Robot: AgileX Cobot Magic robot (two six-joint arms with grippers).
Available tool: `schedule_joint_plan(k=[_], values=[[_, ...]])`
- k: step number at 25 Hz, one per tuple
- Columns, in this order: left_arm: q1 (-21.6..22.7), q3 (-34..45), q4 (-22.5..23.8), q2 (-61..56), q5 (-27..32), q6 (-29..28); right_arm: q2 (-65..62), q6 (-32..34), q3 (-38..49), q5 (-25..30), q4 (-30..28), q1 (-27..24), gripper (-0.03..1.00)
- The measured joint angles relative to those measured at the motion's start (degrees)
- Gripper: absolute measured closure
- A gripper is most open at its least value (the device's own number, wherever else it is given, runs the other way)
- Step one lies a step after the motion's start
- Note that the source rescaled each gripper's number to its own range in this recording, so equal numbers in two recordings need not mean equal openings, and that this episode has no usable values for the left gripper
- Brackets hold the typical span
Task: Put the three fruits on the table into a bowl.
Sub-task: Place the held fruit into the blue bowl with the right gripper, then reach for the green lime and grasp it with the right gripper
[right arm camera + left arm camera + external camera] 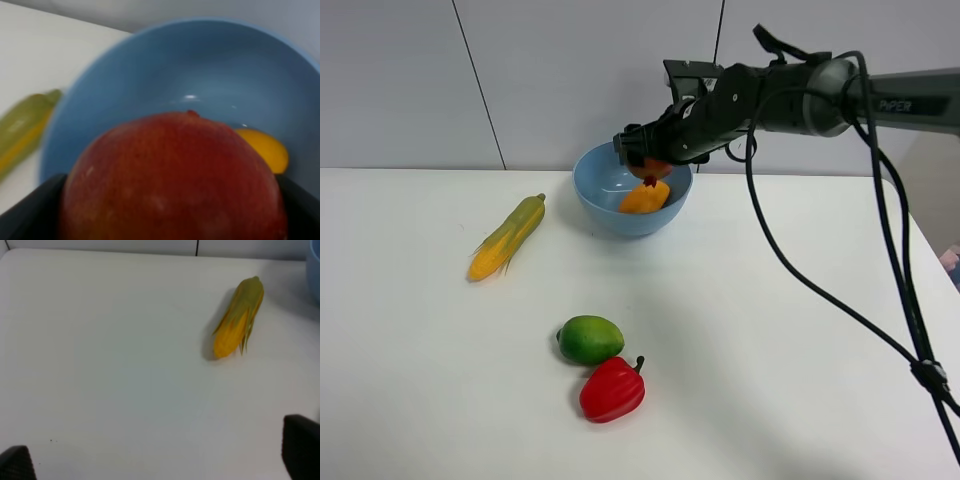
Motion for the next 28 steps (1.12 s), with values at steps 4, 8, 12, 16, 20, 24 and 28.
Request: schedule_joint_plan(k=[4, 8, 12, 16, 20, 24, 28], values=[[0.0, 0.0, 0.0, 0.0, 0.0, 0.0, 4.37, -3.21, 0.0, -2.74, -0.06, -0.07, 0.65], [0.0, 0.0, 0.0, 0.0, 0.0, 0.0, 6.74, -4.29, 0.0, -5.26, -0.01, -0.07, 0.63], [0.0, 0.0, 0.0, 0.0, 0.0, 0.0, 6.81, -4.29, -0.07, -8.5, -0.01, -0.07, 0.26], [0.0, 0.0, 0.0, 0.0, 0.0, 0.0, 4.2, -4.29, -0.07, -8.77, 0.45, -0.07, 0.16], [0.0, 0.0, 0.0, 0.0, 0.0, 0.0, -1.5, -4.29, -0.21, -6.02, 1.71, 0.44, 0.15], [0.0, 0.0, 0.0, 0.0, 0.0, 0.0, -7.8, -5.2, -0.34, 3.97, 2.22, 4.51, 0.15], [0.0, 0.0, 0.0, 0.0, 0.0, 0.0, -8.23, -6.38, -0.36, 11.71, 2.22, 9.49, 0.15]])
